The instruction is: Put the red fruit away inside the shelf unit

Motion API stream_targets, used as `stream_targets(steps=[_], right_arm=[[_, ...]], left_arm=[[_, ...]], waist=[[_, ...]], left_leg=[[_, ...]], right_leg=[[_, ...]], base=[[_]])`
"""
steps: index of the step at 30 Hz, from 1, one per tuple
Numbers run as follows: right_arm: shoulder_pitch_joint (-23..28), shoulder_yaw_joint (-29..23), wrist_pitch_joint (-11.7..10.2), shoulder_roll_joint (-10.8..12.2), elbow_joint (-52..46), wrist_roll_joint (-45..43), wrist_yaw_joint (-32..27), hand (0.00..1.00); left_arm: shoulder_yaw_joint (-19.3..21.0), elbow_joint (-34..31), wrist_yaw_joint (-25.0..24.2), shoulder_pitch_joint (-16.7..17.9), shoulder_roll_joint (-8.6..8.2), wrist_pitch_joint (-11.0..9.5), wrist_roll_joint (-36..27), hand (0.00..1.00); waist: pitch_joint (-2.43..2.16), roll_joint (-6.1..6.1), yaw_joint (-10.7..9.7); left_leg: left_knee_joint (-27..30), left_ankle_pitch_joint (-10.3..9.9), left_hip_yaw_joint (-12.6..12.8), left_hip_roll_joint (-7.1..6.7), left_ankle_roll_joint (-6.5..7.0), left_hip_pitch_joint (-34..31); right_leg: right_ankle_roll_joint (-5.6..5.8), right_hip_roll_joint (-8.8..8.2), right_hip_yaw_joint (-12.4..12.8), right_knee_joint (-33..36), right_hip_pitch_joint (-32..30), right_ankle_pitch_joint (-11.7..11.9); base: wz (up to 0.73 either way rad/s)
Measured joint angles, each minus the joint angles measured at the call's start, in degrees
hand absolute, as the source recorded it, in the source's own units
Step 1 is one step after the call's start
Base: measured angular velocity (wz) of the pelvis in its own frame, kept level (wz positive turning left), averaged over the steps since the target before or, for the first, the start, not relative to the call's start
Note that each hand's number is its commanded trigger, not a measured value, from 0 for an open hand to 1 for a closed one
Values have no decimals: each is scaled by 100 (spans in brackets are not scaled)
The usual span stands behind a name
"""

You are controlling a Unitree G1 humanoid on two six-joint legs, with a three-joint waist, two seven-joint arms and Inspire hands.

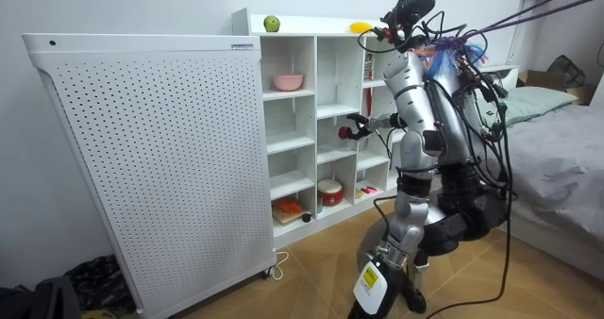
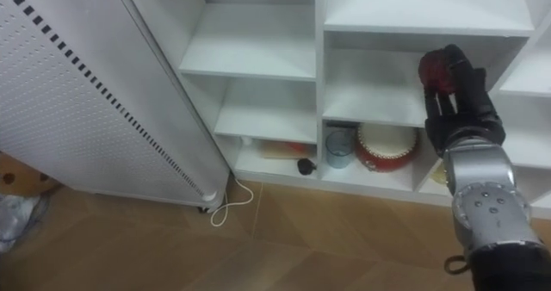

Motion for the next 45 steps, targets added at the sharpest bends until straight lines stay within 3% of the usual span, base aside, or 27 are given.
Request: stream_targets(steps=[23,29,35,38,40,45], right_arm=[[1,7,33,-57,272,-4,98,0],[87,80,107,-59,972,67,585,0],[1059,191,446,-72,1908,140,1621,0],[1433,204,542,-69,2576,95,2062,0],[1894,302,619,-61,2746,47,2347,0],[2505,415,798,100,2986,-418,2910,0]], left_arm=[[-11,-243,-132,218,33,20,36,0],[0,-188,-297,263,71,19,-15,0],[19,-121,-552,265,79,44,-25,0],[33,193,-689,111,80,35,-17,0],[151,350,-772,86,79,7,-18,0],[479,725,-787,-260,69,16,5,0]], waist=[[-5,10,98],[7,0,215],[46,38,324],[102,80,358],[114,96,367],[121,100,305]], left_leg=[[58,-14,5,13,-12,144],[-94,-53,-11,19,-38,550],[-562,-66,-149,40,-58,1432],[-843,-50,-171,26,-57,1860],[-1162,-12,-170,6,-37,2263],[-1879,146,-220,11,-15,3014]], right_leg=[[5,47,70,50,121,-61],[22,110,29,-135,548,-76],[74,173,-185,-706,1550,-72],[115,178,-234,-982,1978,-43],[163,177,-242,-1231,2343,12],[195,216,-381,-1920,3129,128]], base=[[0],[-3],[2],[0],[0],[7]])
